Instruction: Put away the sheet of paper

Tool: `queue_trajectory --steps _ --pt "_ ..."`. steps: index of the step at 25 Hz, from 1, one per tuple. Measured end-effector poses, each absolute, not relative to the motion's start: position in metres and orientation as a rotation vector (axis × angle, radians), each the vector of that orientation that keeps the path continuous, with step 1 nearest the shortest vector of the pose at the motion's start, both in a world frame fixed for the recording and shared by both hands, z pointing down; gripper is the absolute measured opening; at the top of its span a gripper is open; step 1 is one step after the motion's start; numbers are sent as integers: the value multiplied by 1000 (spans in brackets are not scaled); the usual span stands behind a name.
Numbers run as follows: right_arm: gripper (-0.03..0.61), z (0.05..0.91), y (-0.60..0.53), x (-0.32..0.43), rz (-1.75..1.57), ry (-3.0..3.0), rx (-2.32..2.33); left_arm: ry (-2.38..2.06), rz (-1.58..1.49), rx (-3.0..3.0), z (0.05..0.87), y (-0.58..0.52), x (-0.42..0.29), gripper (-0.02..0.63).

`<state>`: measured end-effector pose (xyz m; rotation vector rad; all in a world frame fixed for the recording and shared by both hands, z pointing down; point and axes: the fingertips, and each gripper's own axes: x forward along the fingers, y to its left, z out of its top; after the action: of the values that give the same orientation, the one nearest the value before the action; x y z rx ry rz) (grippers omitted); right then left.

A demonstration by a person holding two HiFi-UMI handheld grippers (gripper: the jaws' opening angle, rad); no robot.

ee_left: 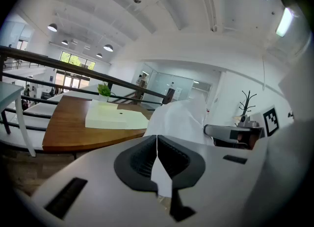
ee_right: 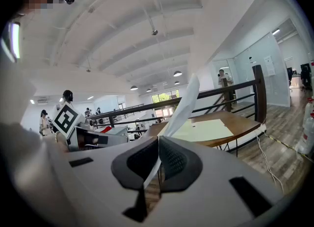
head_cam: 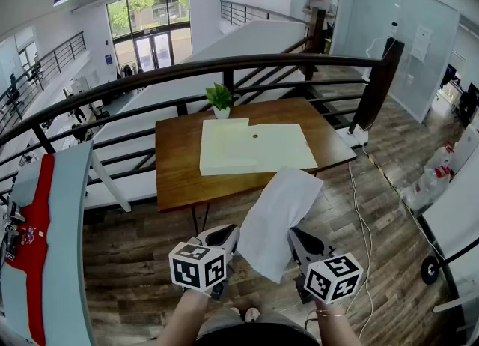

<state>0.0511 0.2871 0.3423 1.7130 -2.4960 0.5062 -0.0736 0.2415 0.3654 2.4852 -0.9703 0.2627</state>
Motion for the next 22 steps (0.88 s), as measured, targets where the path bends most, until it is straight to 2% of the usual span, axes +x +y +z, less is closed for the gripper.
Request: queue_trajectory --steps 22 --pt "31 356 286 71 540 -2588 1620 -938 288 2412 391 249 -44 20"
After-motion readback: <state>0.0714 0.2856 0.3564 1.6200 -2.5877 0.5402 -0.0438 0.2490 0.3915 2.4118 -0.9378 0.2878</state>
